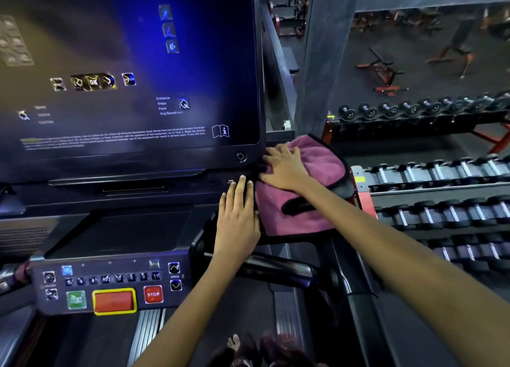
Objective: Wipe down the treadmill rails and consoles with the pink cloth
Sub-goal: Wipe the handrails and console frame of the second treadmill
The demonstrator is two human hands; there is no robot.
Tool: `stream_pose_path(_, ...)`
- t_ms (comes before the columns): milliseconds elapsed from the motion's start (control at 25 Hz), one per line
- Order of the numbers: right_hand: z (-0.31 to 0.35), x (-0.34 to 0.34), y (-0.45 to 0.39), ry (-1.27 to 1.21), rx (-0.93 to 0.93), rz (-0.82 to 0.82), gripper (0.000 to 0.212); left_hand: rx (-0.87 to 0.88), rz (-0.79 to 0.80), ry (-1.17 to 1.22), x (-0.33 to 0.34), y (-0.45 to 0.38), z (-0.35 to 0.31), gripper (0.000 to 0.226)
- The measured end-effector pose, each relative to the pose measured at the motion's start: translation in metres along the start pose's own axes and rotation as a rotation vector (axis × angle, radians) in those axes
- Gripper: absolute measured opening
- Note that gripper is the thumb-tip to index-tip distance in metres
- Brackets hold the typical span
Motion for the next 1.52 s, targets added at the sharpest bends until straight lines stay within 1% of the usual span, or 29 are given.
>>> stream_pose_path(80, -0.013, -0.003, 0.016, -0.018, -0.140, -0.005, 0.059, 0.005, -0.001, 0.010, -0.001, 0.001, 0.000, 0.059)
stream_pose_path(120, -0.026, -0.006, 0.019, -0.032, -0.150, 0.008, 0.061, 0.003, -0.006, 0.009, -0.001, 0.002, 0.000, 0.058)
stream_pose_path(160, -0.041, -0.008, 0.018, -0.053, -0.096, 0.010, 0.061, 0.000, -0.010, 0.005, -0.001, 0.002, 0.000, 0.058)
stream_pose_path(200, -0.052, -0.010, 0.014, -0.071, 0.004, -0.002, 0.059, 0.000, -0.007, 0.000, -0.001, 0.002, 0.000, 0.057)
stream_pose_path(240, -0.055, -0.012, 0.008, -0.064, 0.103, -0.016, 0.054, 0.002, -0.002, -0.005, -0.001, 0.002, 0.001, 0.057)
stream_pose_path(280, -0.050, -0.012, 0.000, -0.029, 0.159, -0.019, 0.050, 0.000, 0.001, -0.010, -0.001, 0.002, 0.001, 0.057)
stream_pose_path(360, -0.026, -0.010, -0.014, 0.026, 0.134, 0.001, 0.045, -0.004, 0.006, -0.010, 0.000, 0.001, 0.000, 0.058)
stream_pose_path(440, -0.009, -0.007, -0.019, 0.032, 0.028, 0.021, 0.044, 0.002, 0.018, -0.001, 0.001, 0.001, 0.000, 0.059)
stream_pose_path(520, -0.017, -0.011, -0.021, 0.018, 0.001, 0.022, 0.043, 0.003, 0.016, 0.015, 0.000, 0.000, 0.001, 0.059)
stream_pose_path(720, -0.053, -0.013, -0.016, -0.077, 0.228, -0.041, 0.044, -0.004, 0.032, 0.072, -0.002, 0.002, 0.000, 0.059)
stream_pose_path(880, -0.061, -0.009, 0.003, -0.133, 0.286, -0.137, 0.043, -0.019, 0.085, 0.074, -0.001, 0.003, 0.001, 0.063)
stream_pose_path(1000, -0.060, -0.006, 0.020, -0.118, 0.315, -0.159, 0.042, -0.023, 0.123, 0.075, -0.002, 0.004, 0.001, 0.063)
stream_pose_path(1160, -0.044, -0.004, 0.052, -0.109, 0.318, -0.161, 0.042, -0.017, 0.147, 0.087, -0.002, 0.006, 0.001, 0.063)
stream_pose_path(1280, -0.024, 0.002, 0.086, -0.050, 0.271, -0.144, 0.043, -0.015, 0.149, 0.104, -0.003, 0.006, 0.002, 0.063)
stream_pose_path(1440, -0.016, 0.004, 0.105, -0.007, 0.201, -0.143, 0.057, -0.005, 0.153, 0.104, -0.002, 0.005, 0.000, 0.061)
stream_pose_path(1520, -0.025, 0.002, 0.093, -0.047, 0.222, -0.171, 0.046, -0.003, 0.134, 0.106, -0.002, 0.005, 0.001, 0.060)
Point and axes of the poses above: each hand's wrist, its own y-axis away from the middle knuckle, its own x-axis out of the palm, z = x × y, the point moved 3 cm from there along -y, towards the middle knuckle, and after that the axes turned 15 degrees about -x, right-handed, at the moved point
